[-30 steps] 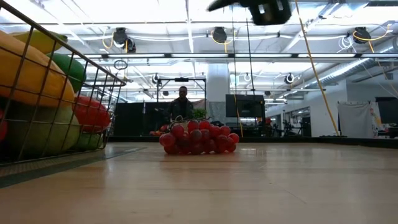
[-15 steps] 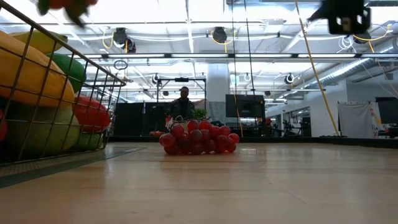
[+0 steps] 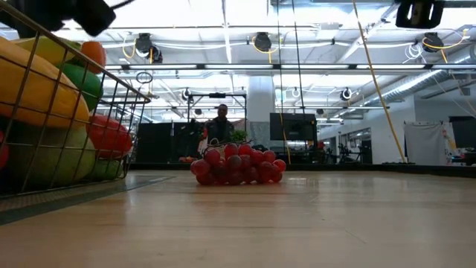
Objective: Build produce basket
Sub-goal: Put the tangerines into the wire basket, then put the red grapes into the wire basket
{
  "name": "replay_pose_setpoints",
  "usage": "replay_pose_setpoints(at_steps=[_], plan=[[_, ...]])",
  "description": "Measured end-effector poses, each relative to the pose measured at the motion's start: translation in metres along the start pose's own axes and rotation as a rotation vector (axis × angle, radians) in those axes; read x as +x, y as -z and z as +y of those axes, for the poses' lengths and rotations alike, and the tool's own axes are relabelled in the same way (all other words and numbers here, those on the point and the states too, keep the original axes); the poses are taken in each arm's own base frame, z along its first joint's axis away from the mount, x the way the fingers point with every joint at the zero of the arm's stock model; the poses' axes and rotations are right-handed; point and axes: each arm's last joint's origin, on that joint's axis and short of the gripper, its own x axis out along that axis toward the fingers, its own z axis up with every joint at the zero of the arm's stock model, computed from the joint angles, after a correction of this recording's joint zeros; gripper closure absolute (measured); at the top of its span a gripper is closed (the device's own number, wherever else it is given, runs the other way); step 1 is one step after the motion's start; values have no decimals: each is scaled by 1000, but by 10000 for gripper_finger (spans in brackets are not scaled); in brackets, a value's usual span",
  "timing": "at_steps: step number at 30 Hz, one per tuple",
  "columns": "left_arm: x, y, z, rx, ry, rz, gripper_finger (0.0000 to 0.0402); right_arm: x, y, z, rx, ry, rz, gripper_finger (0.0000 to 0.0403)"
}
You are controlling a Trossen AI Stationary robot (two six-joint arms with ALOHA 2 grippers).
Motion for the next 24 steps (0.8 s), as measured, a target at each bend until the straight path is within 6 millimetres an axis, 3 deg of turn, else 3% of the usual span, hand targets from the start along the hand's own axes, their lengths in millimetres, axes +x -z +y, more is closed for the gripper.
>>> replay_pose_setpoints(at_steps=[9, 14, 18, 24], plan=[[1, -14, 8, -139, -22, -53, 338, 1, -1, -1, -1, 28, -38, 220], [-5, -20, 8, -108, 6, -64, 297, 6, -2, -2, 40, 68, -105, 220], [-26, -21, 1, -20, 99, -132, 280, 15, -3, 0, 93, 71, -149, 220], [-65, -19, -14, 145, 244, -408, 277, 42, -3, 5, 186, 44, -238, 220]])
